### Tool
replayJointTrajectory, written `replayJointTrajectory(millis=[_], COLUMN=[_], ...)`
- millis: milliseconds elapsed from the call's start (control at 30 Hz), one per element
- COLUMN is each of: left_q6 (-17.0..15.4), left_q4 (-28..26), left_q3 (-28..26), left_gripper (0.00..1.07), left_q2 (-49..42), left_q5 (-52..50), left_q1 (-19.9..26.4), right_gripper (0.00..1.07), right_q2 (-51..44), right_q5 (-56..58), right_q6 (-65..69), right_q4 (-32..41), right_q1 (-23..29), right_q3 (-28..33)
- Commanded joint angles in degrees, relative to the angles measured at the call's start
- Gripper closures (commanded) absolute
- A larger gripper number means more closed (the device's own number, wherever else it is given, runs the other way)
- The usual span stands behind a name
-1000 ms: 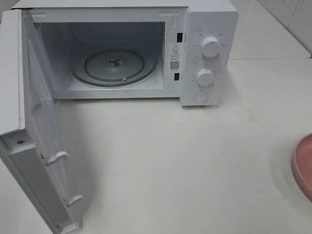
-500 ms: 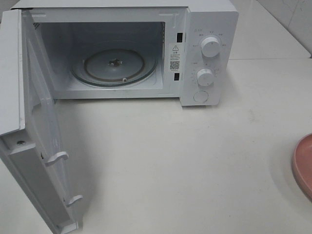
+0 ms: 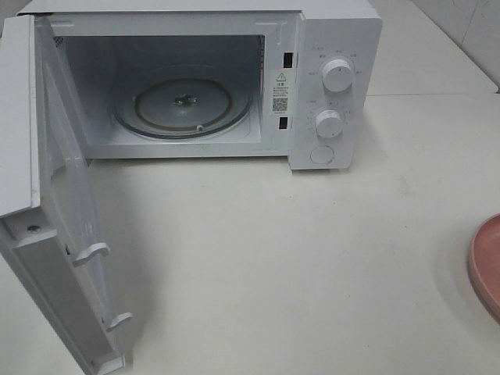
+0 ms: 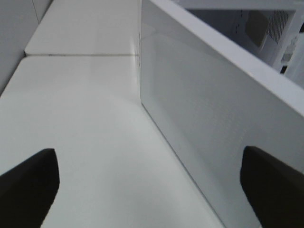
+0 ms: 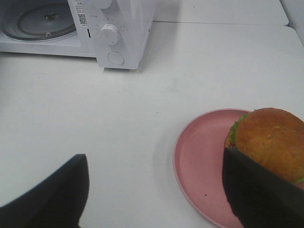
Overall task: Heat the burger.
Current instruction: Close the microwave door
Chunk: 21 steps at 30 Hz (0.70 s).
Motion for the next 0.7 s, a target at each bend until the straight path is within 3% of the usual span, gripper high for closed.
replayJointTrajectory(millis=[33,100,133,167,200,233,267,300,700], left_q6=[-0.40,-0.34,-0.34,-0.34,-0.34,-0.34,-0.34,-0.34,-0.34], left_q4=[-0.34,-0.29,-0.29,-0.17,-0.11,-0.11,-0.11,-0.11,3.95], left_q3=[-0.69,-0.57,-0.57,-0.57,-0.57,-0.57,-0.57,-0.57,-0.29], left_gripper=[0.18,0.40,0.40,0.50,0.69,0.69,0.81,1.05,1.07], left_q2=[1.66,5.90,5.90,6.99,9.11,9.11,10.14,11.97,26.18], left_q5=[-4.30,-8.19,-8.19,-9.00,-9.85,-9.85,-10.26,-11.06,-20.45], left_q1=[0.00,0.00,0.00,0.00,0.00,0.00,0.00,0.00,0.00], right_gripper=[0.32,0.32,0.32,0.32,0.32,0.32,0.32,0.32,0.32], right_q2=[-1.60,-1.60,-1.60,-1.60,-1.60,-1.60,-1.60,-1.60,-1.60], right_q5=[-0.80,-0.80,-0.80,-0.80,-0.80,-0.80,-0.80,-0.80,-0.80], right_q6=[-0.29,-0.29,-0.29,-0.29,-0.29,-0.29,-0.29,-0.29,-0.29], right_q4=[-0.11,-0.11,-0.11,-0.11,-0.11,-0.11,-0.11,-0.11,-0.11], right_q1=[-0.40,-0.40,-0.40,-0.40,-0.40,-0.40,-0.40,-0.40,-0.40], right_q3=[0.17,0.17,0.17,0.17,0.17,0.17,0.17,0.17,0.17])
